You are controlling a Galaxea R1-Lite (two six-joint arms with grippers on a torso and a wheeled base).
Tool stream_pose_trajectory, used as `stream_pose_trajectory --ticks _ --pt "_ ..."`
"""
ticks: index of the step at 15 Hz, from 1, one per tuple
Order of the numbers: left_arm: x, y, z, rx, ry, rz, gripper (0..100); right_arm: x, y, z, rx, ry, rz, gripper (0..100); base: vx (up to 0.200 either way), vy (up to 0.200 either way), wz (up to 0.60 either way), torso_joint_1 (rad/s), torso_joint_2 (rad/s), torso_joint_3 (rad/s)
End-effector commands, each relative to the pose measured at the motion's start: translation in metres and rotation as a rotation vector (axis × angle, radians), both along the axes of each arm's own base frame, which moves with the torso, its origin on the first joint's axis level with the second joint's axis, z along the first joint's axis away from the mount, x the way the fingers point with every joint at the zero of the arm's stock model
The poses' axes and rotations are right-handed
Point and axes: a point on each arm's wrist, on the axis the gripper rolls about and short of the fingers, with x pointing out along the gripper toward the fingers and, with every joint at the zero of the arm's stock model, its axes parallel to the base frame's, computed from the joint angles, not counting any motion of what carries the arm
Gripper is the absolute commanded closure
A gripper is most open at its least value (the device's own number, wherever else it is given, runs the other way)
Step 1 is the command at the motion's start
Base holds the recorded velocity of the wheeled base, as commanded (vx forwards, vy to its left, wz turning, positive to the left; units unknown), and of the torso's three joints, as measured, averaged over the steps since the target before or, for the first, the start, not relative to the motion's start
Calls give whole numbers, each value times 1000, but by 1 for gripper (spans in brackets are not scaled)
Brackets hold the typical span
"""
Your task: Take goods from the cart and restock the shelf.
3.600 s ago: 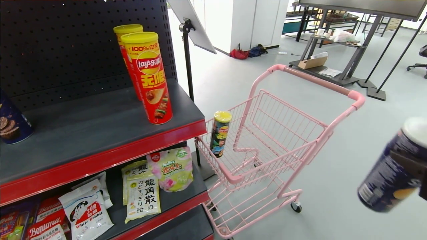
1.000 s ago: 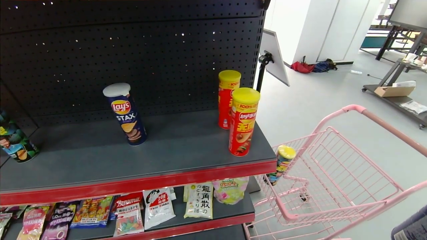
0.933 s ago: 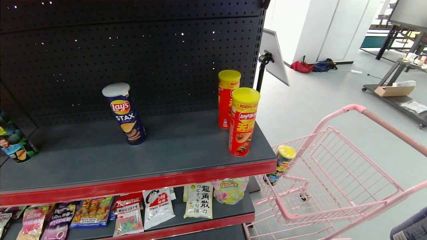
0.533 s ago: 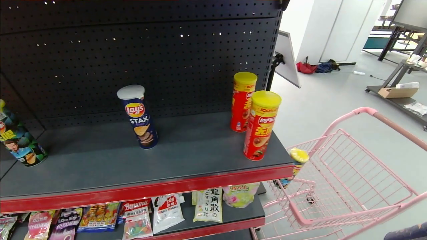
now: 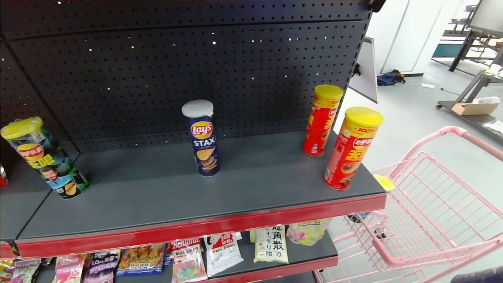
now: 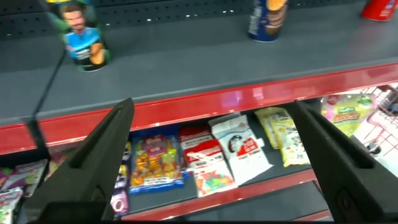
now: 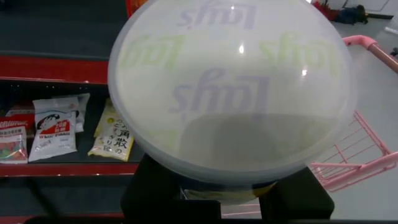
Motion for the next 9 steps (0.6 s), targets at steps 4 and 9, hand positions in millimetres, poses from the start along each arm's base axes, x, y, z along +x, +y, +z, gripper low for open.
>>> stream_pose_trajectory --ticks 4,9 --pt "0 0 0 2 1 0 0 -1 0 -5 1 -2 22 100 0 200 0 5 5 1" --pt "0 0 0 0 1 0 0 -1 0 -5 1 -2 25 100 0 120 0 1 3 0"
